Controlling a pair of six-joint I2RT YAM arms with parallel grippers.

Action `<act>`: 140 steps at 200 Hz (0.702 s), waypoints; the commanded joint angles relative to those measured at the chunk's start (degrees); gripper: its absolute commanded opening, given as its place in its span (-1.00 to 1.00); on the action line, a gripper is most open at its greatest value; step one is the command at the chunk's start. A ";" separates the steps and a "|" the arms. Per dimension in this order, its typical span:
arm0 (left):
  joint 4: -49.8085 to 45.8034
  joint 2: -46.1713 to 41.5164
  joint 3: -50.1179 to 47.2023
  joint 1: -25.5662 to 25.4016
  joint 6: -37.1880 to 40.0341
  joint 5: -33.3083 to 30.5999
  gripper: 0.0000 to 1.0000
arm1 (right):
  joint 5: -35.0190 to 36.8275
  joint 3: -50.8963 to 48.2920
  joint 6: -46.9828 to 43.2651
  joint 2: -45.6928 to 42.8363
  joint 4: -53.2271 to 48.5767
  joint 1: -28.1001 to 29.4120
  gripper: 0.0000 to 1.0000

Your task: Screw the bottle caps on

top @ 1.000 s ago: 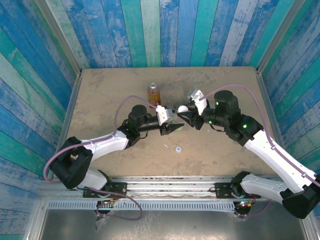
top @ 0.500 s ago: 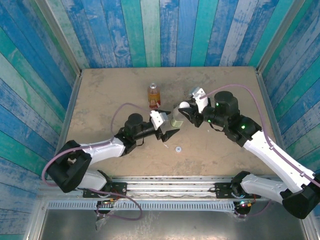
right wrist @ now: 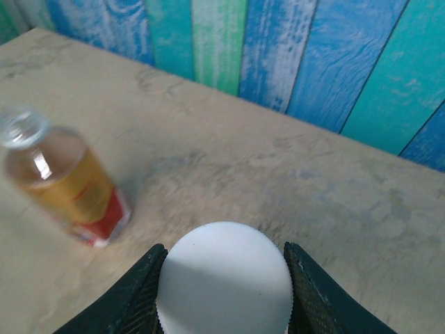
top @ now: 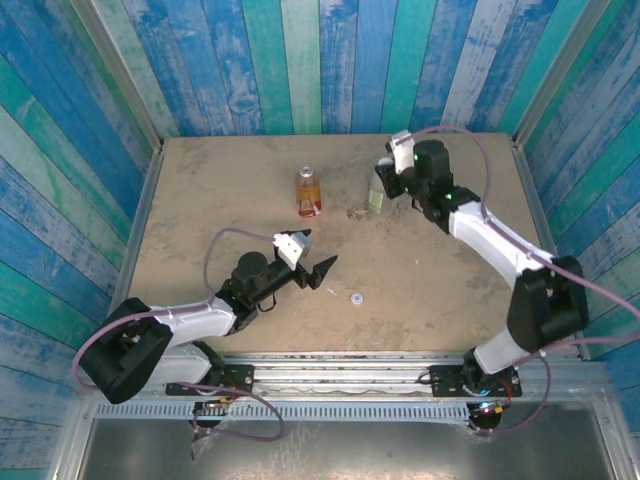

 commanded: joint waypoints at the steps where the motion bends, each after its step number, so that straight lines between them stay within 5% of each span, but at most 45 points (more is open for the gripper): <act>1: 3.65 0.37 -0.94 0.07 -1.24 -2.74 0.88 | -1.22 6.44 0.14 5.08 4.15 -2.39 -0.32; 106: 0.86 0.37 -0.22 0.06 0.11 -5.74 0.88 | -4.36 18.90 -0.47 21.14 1.80 -5.74 -0.17; 140: 0.31 1.91 0.06 0.52 -2.01 -5.88 0.88 | -5.44 18.95 -0.07 20.02 1.75 -5.81 0.14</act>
